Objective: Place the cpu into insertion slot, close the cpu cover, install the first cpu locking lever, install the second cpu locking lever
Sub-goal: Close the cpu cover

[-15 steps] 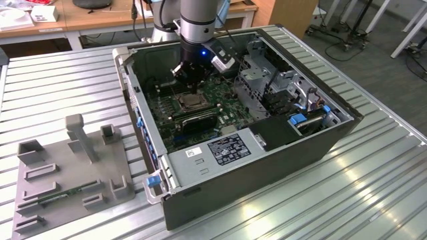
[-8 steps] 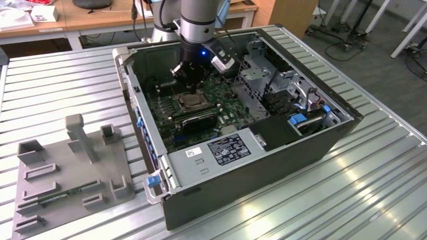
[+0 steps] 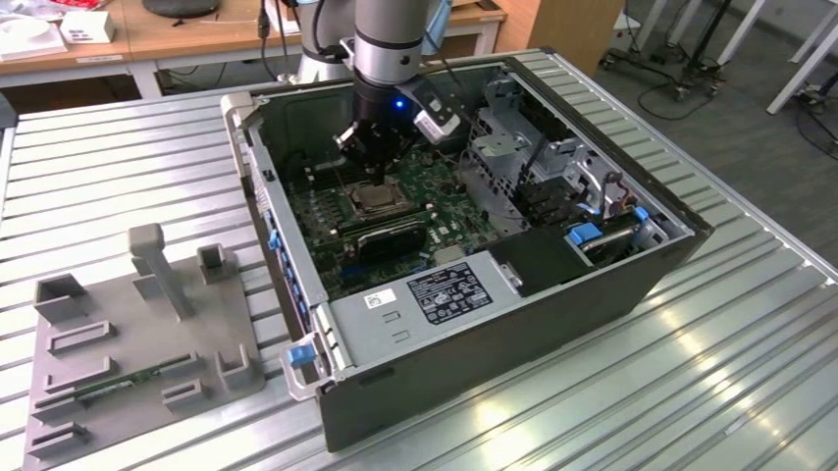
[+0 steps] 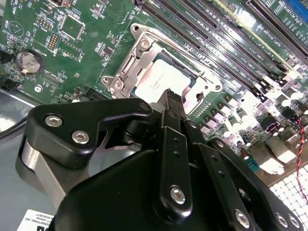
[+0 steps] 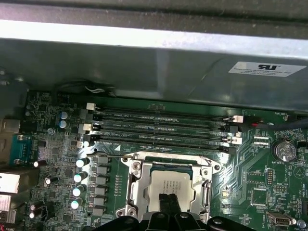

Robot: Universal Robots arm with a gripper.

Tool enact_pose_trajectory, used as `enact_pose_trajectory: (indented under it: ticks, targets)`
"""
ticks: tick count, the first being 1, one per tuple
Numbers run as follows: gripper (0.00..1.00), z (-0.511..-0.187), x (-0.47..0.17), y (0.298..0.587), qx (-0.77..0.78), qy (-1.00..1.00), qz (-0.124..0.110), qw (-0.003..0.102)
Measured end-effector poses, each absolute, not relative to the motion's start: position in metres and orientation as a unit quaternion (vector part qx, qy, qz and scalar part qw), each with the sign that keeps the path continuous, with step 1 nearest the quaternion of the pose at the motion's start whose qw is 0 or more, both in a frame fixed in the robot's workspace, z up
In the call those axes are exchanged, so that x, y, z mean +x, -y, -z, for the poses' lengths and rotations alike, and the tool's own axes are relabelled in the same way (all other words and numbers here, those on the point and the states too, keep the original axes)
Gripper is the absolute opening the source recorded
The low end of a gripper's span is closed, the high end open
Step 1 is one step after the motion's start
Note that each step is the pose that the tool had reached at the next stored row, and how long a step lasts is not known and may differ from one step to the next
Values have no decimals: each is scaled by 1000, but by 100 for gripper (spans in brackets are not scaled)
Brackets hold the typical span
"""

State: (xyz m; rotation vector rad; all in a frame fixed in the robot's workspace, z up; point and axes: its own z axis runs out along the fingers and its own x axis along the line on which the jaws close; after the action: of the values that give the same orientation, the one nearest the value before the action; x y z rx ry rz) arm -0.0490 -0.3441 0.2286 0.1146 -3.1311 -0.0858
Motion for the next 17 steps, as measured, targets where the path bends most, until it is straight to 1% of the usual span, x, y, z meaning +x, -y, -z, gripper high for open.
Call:
enact_pose_trajectory:
  ticks: [17]
  targets:
    - [11, -228, -54, 344, 37, 999, 27, 4]
